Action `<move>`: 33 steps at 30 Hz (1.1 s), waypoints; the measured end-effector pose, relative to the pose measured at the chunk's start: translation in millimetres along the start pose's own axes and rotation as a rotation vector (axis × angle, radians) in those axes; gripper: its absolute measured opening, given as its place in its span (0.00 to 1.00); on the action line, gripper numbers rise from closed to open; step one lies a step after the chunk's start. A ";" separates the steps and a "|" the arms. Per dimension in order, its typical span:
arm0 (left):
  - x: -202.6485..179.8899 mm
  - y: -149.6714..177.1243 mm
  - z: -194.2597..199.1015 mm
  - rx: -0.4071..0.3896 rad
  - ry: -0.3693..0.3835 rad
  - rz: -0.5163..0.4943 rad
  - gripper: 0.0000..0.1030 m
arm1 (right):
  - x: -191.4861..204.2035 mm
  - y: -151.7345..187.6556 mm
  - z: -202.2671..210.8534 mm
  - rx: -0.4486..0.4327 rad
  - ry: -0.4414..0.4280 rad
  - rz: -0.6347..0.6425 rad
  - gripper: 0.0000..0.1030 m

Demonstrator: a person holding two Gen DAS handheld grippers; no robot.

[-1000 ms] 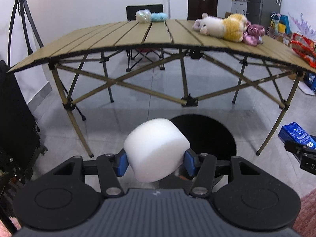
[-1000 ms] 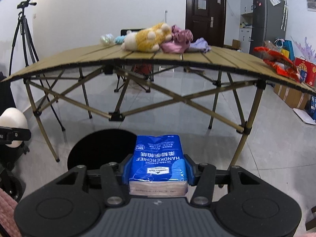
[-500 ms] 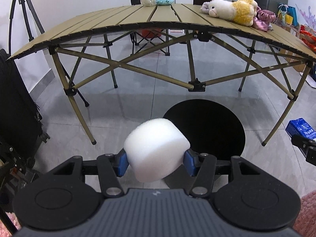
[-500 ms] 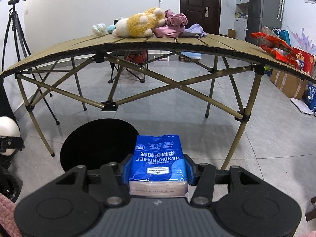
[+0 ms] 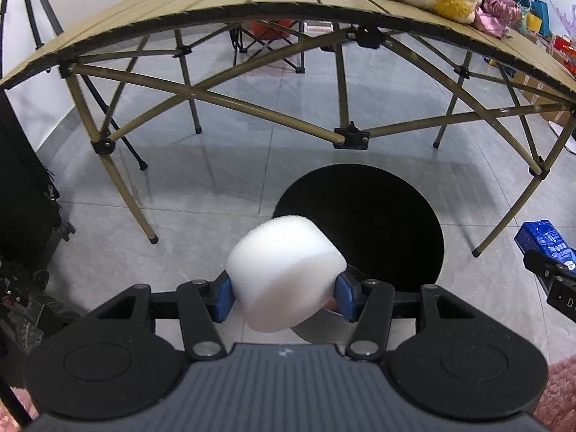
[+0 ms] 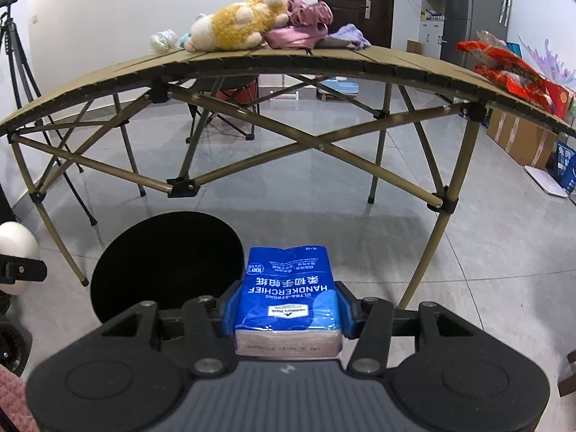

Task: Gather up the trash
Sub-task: 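Lift the tissue pack and foam cylinder and carry both tools over the black bin, then open the left tool to drop the white foam cylinder into the bin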

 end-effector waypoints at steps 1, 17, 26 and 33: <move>-3.0 -1.6 -2.7 0.007 0.005 -0.002 0.54 | -1.4 -0.4 -1.8 0.004 0.002 -0.005 0.49; -50.4 -36.3 -26.2 0.083 0.065 -0.012 0.54 | -35.0 2.7 -25.9 0.057 0.054 -0.088 0.49; -70.8 -58.2 -47.4 0.116 0.052 -0.014 0.54 | -74.6 11.8 -34.2 0.086 0.110 -0.207 0.49; -73.9 -68.5 -68.7 0.165 0.038 0.022 0.54 | -88.3 15.4 -40.3 0.105 0.138 -0.254 0.49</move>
Point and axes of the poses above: each gripper's, at about its wrist camera, not at the fingertips, and z roughly against the way its jaws point, x to its left, y to its underside, the point moved 4 cm from there along -z, roughly the way its jaws point, and after that the axes turned 10 degrees about x, right-handed, at the moved point
